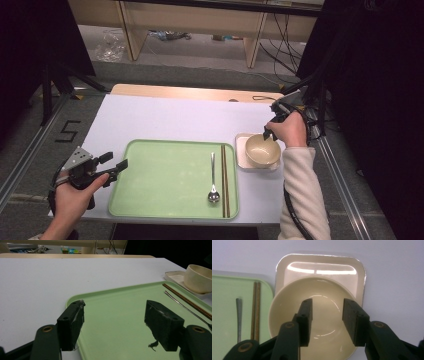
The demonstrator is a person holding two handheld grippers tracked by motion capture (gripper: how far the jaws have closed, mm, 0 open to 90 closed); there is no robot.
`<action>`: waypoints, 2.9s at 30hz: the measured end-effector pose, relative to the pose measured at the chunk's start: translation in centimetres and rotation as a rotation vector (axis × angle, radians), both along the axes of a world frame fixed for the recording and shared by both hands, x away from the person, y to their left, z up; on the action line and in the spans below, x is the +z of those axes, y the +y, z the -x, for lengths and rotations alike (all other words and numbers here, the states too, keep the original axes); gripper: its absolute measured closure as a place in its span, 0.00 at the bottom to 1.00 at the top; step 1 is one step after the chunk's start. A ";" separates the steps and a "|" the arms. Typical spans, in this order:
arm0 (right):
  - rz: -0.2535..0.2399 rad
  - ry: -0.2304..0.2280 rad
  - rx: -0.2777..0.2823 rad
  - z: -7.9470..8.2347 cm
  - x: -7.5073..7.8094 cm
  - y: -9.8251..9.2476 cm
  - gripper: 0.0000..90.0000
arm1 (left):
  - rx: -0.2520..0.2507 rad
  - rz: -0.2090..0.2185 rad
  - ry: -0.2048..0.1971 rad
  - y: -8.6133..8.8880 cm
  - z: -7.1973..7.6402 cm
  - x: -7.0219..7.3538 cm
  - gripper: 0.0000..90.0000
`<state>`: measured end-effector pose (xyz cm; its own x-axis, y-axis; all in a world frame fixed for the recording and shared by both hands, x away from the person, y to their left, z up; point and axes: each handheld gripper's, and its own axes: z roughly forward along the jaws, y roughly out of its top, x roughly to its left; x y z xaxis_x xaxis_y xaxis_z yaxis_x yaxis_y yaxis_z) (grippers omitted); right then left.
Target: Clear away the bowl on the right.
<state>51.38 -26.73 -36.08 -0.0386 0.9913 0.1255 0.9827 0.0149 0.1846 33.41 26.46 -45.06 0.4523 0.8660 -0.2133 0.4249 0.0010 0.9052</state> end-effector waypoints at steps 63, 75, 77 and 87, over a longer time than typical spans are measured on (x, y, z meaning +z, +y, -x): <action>0.103 0.117 0.094 -0.6 -4.7 -1.4 0.95 | -0.031 0.005 -0.003 -0.5 -0.5 0.1 0.35; 0.128 0.110 0.064 -0.4 -4.0 -1.2 0.95 | -0.030 0.002 -0.005 -0.4 -0.5 0.1 0.35; 0.127 0.087 0.084 -0.3 -3.7 -1.3 0.95 | -0.030 0.002 -0.005 -0.4 -0.5 0.1 0.35; 0.128 0.096 0.045 0.1 -2.3 -0.3 0.95 | -0.031 0.004 -0.007 -0.5 -0.5 0.1 0.35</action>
